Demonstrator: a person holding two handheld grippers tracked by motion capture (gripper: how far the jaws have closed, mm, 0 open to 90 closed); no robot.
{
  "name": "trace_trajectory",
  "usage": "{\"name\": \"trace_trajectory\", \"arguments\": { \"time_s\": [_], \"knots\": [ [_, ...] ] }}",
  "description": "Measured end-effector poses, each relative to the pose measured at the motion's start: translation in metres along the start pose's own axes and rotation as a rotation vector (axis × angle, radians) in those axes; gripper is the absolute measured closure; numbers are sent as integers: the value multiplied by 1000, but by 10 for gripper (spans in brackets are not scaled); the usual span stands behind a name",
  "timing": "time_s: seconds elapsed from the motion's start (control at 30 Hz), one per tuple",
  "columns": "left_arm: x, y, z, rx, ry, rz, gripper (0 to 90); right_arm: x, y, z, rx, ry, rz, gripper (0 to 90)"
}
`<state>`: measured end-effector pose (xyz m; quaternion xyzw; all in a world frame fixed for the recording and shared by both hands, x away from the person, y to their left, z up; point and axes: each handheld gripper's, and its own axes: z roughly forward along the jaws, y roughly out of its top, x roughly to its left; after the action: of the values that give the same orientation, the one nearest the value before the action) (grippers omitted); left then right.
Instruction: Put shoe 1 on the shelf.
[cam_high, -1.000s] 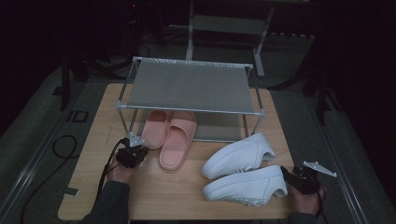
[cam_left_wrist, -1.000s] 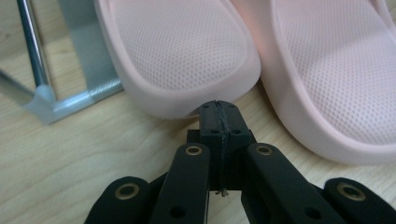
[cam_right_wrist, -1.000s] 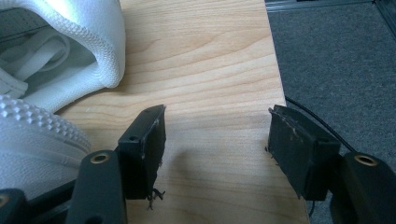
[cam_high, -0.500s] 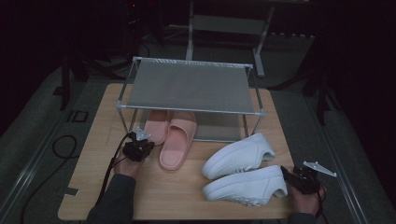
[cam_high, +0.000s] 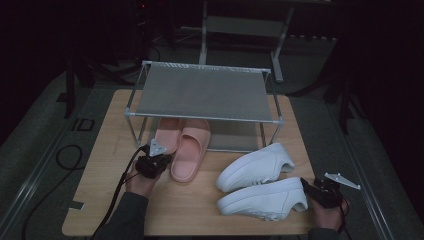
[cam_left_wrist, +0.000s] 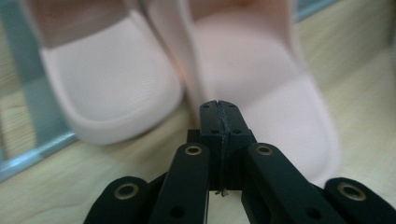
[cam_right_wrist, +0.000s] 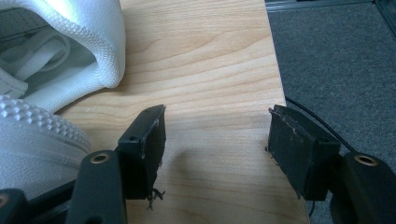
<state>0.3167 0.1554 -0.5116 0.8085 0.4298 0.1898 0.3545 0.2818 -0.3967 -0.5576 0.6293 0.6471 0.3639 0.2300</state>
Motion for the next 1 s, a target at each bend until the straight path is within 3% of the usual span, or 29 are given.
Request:
{"name": "trace_trajectory", "arguments": {
  "time_s": [0.17,0.33,0.43,0.73,1.0],
  "knots": [
    [-18,-1,-1,-2,-48,29,900,0,0,0,0,0,0,359],
    [-31,-3,9,19,-76,46,900,0,0,0,0,0,0,359],
    [-34,-3,12,10,-85,32,900,0,0,0,0,0,0,359],
    [-47,10,24,-5,-99,59,900,0,0,0,0,0,0,359],
    [-49,12,32,1,-98,63,900,0,0,0,0,0,0,360]
  ]
}}
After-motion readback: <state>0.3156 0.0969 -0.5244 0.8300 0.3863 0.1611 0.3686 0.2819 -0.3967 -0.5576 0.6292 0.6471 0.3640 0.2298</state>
